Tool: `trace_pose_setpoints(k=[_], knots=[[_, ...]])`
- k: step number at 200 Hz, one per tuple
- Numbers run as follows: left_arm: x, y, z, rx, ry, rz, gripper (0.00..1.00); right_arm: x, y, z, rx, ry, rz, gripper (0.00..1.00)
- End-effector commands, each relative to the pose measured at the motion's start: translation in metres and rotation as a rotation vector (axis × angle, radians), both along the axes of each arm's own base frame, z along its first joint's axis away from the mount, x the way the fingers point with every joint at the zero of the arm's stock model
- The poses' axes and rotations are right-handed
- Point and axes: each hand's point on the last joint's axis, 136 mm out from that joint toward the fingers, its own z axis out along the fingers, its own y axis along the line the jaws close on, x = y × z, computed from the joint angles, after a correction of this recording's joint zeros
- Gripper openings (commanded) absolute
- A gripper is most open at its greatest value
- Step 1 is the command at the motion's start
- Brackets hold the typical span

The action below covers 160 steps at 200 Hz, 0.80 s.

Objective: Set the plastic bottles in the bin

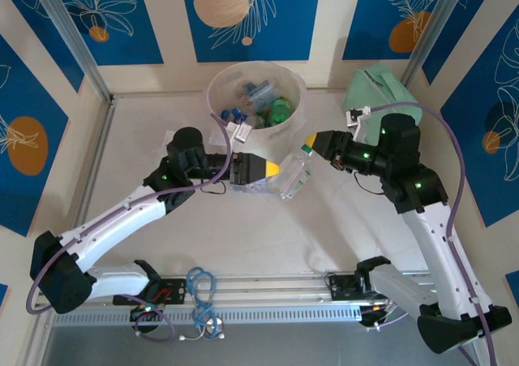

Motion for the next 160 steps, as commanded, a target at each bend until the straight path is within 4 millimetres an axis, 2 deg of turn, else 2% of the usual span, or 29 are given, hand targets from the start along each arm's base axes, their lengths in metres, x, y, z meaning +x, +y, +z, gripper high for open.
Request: trace_pose_setpoints(k=[1, 19, 40, 58, 93, 119, 160], knots=[[-0.019, 0.004, 0.022, -0.081, -0.034, -0.099, 1.0, -0.018, 0.013, 0.036, 0.116, -0.101, 0.132, 0.33], [-0.025, 0.003, 0.021, -0.076, -0.056, -0.118, 1.0, -0.017, 0.016, 0.04, 0.136, -0.104, 0.151, 0.33], [-0.026, -0.001, 0.005, -0.002, -0.059, -0.11, 1.0, -0.018, 0.02, 0.047, 0.162, -0.117, 0.174, 0.33], [-0.03, -0.003, 0.007, -0.014, -0.066, -0.119, 0.99, -0.015, 0.023, 0.047, 0.155, -0.116, 0.168, 0.33], [-0.029, -0.005, 0.008, -0.02, -0.063, -0.125, 0.88, -0.012, 0.031, 0.038, 0.121, -0.093, 0.166, 0.33], [-0.029, -0.007, 0.01, -0.043, -0.052, -0.144, 0.75, -0.006, 0.032, 0.031, 0.099, -0.075, 0.143, 0.33], [-0.027, -0.006, 0.012, -0.051, -0.073, -0.128, 0.61, -0.002, 0.03, 0.032, 0.089, -0.075, 0.122, 0.36]])
